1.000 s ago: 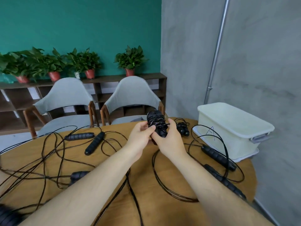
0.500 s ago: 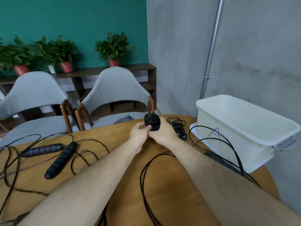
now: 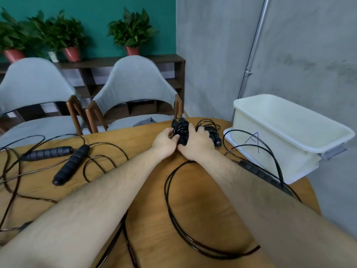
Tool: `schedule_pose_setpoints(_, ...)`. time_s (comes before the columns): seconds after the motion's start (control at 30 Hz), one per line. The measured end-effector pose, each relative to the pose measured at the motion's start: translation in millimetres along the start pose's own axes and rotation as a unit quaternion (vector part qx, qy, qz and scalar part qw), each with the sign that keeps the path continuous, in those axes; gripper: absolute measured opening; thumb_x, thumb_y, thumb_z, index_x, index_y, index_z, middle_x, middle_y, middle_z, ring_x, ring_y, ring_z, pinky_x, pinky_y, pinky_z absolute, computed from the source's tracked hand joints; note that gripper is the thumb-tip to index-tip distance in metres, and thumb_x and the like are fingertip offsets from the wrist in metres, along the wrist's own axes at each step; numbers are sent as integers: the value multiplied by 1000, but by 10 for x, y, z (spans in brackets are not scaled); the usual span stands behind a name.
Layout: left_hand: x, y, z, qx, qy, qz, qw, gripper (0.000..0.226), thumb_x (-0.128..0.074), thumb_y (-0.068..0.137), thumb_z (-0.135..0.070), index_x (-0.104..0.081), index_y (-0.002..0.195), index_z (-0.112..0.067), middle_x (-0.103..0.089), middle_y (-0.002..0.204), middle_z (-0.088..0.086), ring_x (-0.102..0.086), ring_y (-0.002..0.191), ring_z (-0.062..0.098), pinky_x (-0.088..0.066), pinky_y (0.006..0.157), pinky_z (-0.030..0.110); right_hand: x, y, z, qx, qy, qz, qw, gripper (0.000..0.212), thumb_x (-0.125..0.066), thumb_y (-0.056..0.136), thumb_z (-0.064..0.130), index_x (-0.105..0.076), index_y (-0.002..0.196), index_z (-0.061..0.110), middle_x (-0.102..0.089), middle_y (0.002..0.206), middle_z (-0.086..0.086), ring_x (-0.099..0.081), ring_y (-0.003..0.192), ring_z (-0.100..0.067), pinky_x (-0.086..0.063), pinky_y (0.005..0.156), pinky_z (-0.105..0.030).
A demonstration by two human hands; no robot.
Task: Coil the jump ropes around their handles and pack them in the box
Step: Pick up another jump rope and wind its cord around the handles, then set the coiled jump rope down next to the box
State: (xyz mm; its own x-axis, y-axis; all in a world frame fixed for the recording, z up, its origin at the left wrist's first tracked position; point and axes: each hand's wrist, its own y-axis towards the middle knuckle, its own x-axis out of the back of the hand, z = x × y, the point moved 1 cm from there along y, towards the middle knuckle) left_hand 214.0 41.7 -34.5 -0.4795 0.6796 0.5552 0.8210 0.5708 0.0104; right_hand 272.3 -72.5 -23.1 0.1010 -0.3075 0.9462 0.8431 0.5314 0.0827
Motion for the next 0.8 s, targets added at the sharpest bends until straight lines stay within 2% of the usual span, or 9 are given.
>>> schedule_pose_setpoints(0.07,88,-104,-37,-17,11,-4,1000,40,-53,105,-25,-51,143,-14,-58,143,2,-57,124,20,-41,103,25,81,-92,34,15,13,-34,999,64,-54,92,47,-36,145,15,-42,142,-17,-41,128,-36,-46,98,-47)
schedule_pose_setpoints(0.13,224,-248,-95,-40,24,-7,999,34,-54,104,-25,-58,137,-15,-62,135,1,-58,120,17,-41,98,23,184,-214,57,39,45,-62,996,51,-51,95,43,-47,137,15,-48,134,-13,-45,123,-33,-49,95,-46)
schedule_pose_setpoints(0.27,514,-809,-128,-76,57,-11,995,21,-54,104,-28,-66,121,-24,-65,114,-11,-58,106,7,-39,87,20,343,-660,-52,81,118,-61,988,37,-50,98,39,-63,125,17,-61,112,-2,-59,101,-19,-52,85,-36)
schedule_pose_setpoints(0.37,544,-1356,-56,-67,53,-5,996,19,-53,104,-28,-69,113,-25,-67,108,-14,-59,101,6,-42,86,22,312,-1109,-170,89,137,-62,985,29,-53,98,34,-66,119,19,-62,106,2,-59,91,-12,-50,80,-28)
schedule_pose_setpoints(0.5,413,-1863,-45,-68,33,19,997,18,-53,104,-29,-69,111,-26,-68,107,-16,-61,101,5,-42,81,17,241,-1553,-207,82,125,-81,985,31,-52,99,33,-67,122,19,-62,109,1,-59,95,-14,-51,81,-28)
schedule_pose_setpoints(0.67,74,-2170,-206,-89,23,59,994,17,-54,103,-29,-69,111,-29,-68,107,-16,-61,100,3,-41,79,12,324,-1927,-557,45,84,-131,987,33,-53,97,29,-66,123,14,-64,120,-4,-57,114,-23,-51,95,-37)
schedule_pose_setpoints(0.8,-283,-2205,-463,-101,38,87,990,21,-53,104,-29,-68,118,-24,-67,115,-11,-60,103,8,-43,86,20,479,-1989,-910,3,32,-103,994,39,-54,93,24,-62,129,11,-59,129,-9,-51,123,-29,-46,101,-38)
